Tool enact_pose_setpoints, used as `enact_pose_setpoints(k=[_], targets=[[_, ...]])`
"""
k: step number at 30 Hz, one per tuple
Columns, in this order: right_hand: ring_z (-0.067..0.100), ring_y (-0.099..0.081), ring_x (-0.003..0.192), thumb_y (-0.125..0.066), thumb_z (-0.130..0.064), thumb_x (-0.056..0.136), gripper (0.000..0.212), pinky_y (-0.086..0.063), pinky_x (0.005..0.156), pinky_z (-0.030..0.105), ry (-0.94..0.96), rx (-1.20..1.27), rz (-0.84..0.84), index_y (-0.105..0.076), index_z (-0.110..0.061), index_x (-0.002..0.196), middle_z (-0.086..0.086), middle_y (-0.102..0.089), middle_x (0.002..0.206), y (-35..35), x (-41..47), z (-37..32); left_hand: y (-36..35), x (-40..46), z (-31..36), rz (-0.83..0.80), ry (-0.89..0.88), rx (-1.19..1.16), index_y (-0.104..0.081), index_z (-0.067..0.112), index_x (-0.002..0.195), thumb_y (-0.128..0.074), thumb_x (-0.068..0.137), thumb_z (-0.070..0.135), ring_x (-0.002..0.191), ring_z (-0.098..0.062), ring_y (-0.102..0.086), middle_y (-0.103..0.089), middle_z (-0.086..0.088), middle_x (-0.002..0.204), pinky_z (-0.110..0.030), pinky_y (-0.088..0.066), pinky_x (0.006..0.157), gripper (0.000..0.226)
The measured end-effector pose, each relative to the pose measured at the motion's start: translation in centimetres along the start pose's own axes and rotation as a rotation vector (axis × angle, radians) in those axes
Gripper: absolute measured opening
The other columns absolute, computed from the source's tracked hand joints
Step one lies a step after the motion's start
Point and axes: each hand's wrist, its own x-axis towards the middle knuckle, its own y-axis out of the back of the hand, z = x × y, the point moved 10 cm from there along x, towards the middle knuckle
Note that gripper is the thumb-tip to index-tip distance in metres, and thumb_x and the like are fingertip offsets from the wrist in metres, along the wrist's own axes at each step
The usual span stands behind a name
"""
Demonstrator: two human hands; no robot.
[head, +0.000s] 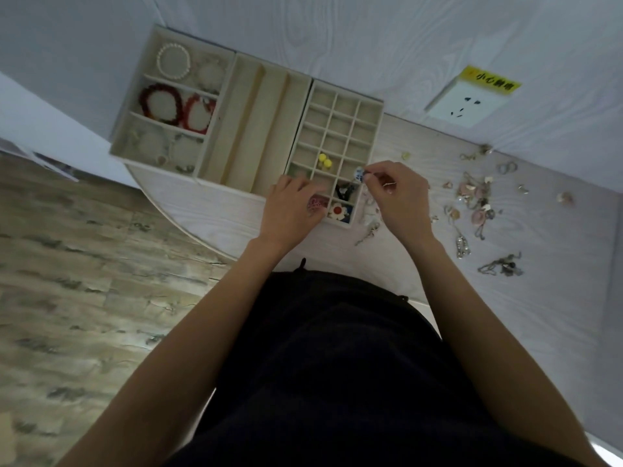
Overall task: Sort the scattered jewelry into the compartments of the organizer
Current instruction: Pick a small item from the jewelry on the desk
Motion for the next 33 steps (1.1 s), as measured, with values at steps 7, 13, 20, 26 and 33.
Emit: enact_pose_setpoints(k=[7,13,20,26,33], targets=[[0.006,-0.059,0.079,-0.062,-0.013,0.088,0.015,-0.04,0.071,0.001,-0.056,-0.062,-0.146,-0.073,-0.011,0.098,0.001,-0.07,0.092,-2.3,0.4,1.2,-0.4,0.3,0.2,-0.031,0.007,-0.007,-0.065,0.016,0.113,-0.064,0.084,0.029,0.104,-0.03,-0.048,-0.063,-0.008,0.108,-0.036,-0.035,0.083,0.032],[0.011,-0.063,0.079,-0.059,-0.013,0.089,0.015,-0.047,0.074,0.012,-0.089,-0.016,-0.171,-0.072,-0.012,0.097,-0.001,-0.069,0.085,-2.5,0.3,1.7,-0.2,0.5,0.2,-0.035,0.014,-0.009,-0.065,0.015,0.114,-0.059,0.088,0.025,0.104,-0.029,-0.048,-0.063,-0.006,0.106,-0.034,-0.032,0.082,0.028],[0.011,-0.064,0.078,-0.057,-0.014,0.09,0.014,-0.049,0.074,0.017,-0.052,0.054,-0.099,-0.07,-0.014,0.095,-0.008,-0.065,0.078,-0.8,0.5,0.5,-0.7,0.6,0.2,-0.072,0.02,-0.005,-0.063,0.015,0.116,-0.06,0.087,0.026,0.107,-0.028,-0.046,-0.062,-0.008,0.11,-0.03,-0.028,0.082,0.031],[0.012,-0.065,0.078,-0.058,-0.013,0.089,0.013,-0.052,0.075,0.02,-0.059,0.102,-0.074,-0.07,-0.014,0.095,-0.006,-0.066,0.078,-0.4,0.4,0.3,-1.0,0.6,0.1,-0.095,0.025,0.012,-0.063,0.017,0.118,-0.065,0.084,0.029,0.108,-0.029,-0.046,-0.061,-0.008,0.112,-0.031,-0.029,0.084,0.036],[0.011,-0.064,0.077,-0.058,-0.013,0.089,0.014,-0.051,0.075,0.018,-0.071,0.088,-0.101,-0.07,-0.013,0.096,-0.007,-0.065,0.078,-0.9,0.4,0.6,-0.9,0.6,0.2,-0.081,0.014,0.023,-0.065,0.015,0.114,-0.068,0.081,0.03,0.105,-0.032,-0.048,-0.062,-0.011,0.109,-0.035,-0.033,0.082,0.036]])
